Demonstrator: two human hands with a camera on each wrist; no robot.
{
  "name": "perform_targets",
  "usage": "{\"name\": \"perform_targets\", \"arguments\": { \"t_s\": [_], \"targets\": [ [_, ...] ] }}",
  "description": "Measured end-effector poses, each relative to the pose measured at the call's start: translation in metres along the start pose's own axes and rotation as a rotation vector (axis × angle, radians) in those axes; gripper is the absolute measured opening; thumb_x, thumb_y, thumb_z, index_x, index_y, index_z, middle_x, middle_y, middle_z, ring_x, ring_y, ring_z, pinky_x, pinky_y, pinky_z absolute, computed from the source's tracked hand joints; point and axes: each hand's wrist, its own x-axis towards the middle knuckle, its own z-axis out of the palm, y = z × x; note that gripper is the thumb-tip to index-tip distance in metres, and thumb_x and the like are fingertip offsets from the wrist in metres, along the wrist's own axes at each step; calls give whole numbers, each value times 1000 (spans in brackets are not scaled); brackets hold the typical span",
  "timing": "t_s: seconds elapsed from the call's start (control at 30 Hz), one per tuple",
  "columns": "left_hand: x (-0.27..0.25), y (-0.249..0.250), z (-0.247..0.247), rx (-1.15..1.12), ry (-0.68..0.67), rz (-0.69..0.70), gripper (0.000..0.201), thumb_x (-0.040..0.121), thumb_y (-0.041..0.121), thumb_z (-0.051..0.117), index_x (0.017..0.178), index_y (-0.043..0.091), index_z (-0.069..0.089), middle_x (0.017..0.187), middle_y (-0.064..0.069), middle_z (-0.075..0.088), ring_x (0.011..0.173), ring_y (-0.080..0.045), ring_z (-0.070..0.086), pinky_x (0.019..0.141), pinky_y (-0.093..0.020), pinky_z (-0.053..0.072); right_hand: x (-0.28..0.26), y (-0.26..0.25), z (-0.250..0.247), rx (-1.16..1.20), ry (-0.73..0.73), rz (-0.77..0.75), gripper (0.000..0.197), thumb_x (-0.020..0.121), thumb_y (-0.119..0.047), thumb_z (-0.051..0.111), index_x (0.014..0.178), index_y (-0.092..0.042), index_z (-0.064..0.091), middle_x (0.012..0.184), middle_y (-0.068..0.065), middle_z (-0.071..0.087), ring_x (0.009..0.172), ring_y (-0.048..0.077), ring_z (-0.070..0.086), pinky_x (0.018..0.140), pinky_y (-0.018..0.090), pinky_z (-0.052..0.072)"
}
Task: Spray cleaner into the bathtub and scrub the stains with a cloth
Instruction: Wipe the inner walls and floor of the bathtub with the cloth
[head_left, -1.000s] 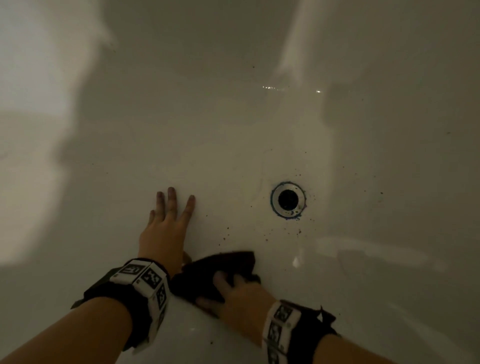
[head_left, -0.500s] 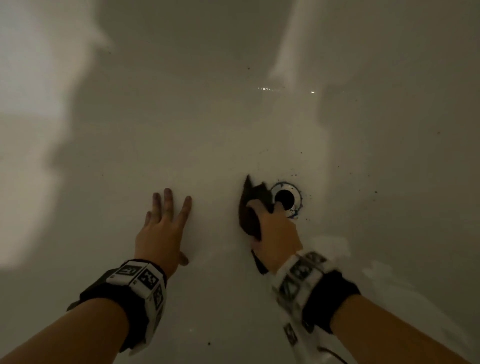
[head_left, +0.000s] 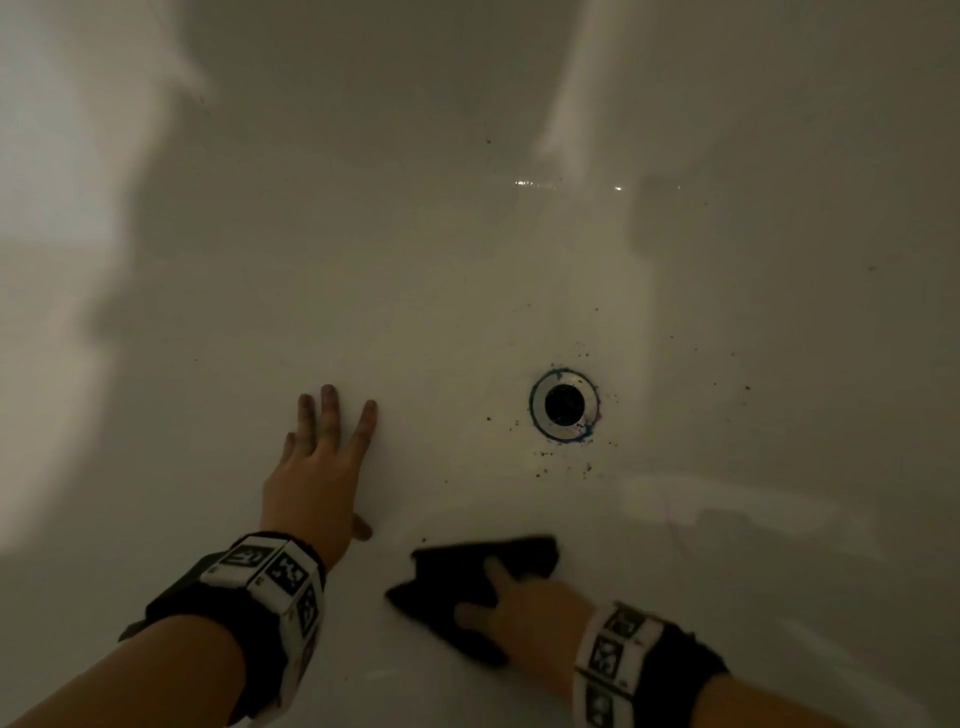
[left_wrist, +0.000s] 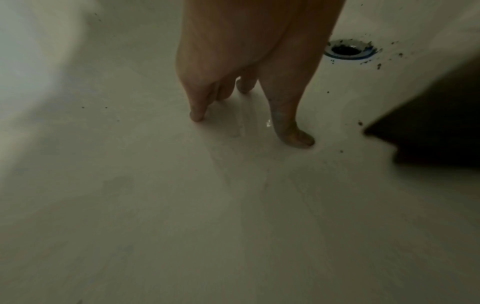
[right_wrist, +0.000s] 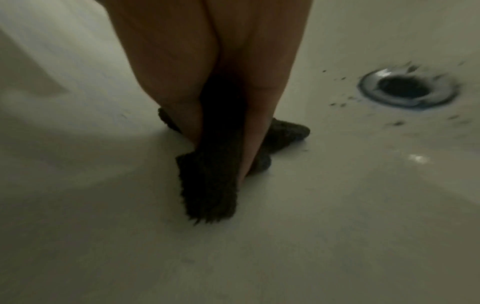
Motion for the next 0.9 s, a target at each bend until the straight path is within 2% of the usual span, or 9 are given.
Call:
{"name": "perform_targets", "arguments": {
  "t_s": [0.07,0.2,0.27,0.37,0.43,0.57,0.67,0.8,0.9],
  "targets": [
    [0,0,1,2,-5,-5,125,75,40,72,138,17,-34,148,-17,-33,140,-36,-22,117,-38,7,-4,18,-25,0,146,46,46,103,-26,21,147,-33,12,155,16,-5,136,43,22,110,45,24],
    [1,0,2,-1,-1,3,124,75,40,73,142,19,-29,148,-17,-33,140,-35,-23,117,-37,6,-5,53,-77,-31,449,238,57,101,-21,31,149,-25,-1,153,23,-6,131,41,33,107,44,33],
    [0,0,2,-15,-2,-4,124,74,39,74,142,20,-29,148,-16,-33,140,-34,-23,117,-37,6,-7,62,-99,10,487,261,64,98,-26,41,148,-27,2,154,20,-7,130,42,34,106,44,34],
    [0,1,3,-14,7,-1,124,74,38,74,142,21,-29,148,-15,-34,140,-33,-23,117,-37,7,-18,52,-99,-5,580,249,61,95,-20,48,146,-22,16,149,20,15,117,40,47,87,38,46],
    [1,0,4,-19,13,-1,125,74,38,74,142,22,-29,148,-14,-34,140,-33,-22,117,-36,7,-24,36,-77,-29,573,138,55,93,-18,50,143,-19,25,141,18,29,112,36,51,82,34,44],
    [0,0,5,-27,20,3,125,74,37,75,142,21,-28,148,-14,-34,140,-33,-22,117,-37,8,-24,-11,-24,-96,316,-261,62,95,-51,36,145,-19,21,143,-5,31,136,25,30,101,17,36],
    [1,0,6,-22,19,-1,125,75,38,73,140,20,-32,148,-14,-35,140,-33,-23,118,-37,7,3,-43,-8,0,102,-207,70,93,-58,27,149,-21,5,153,11,20,137,32,27,110,35,25],
    [1,-1,6,-9,47,3,119,80,36,69,139,21,-32,148,-15,-33,141,-33,-21,118,-36,8,23,-55,-37,204,302,-89,55,97,-23,42,145,-12,20,145,20,28,119,42,43,92,41,38],
    [1,-1,8,-11,38,3,122,76,38,73,142,23,-29,148,-14,-34,140,-34,-22,117,-36,8,26,-42,-87,201,518,-55,61,96,-14,41,149,-22,10,152,22,6,129,41,36,106,39,31]
  ]
}}
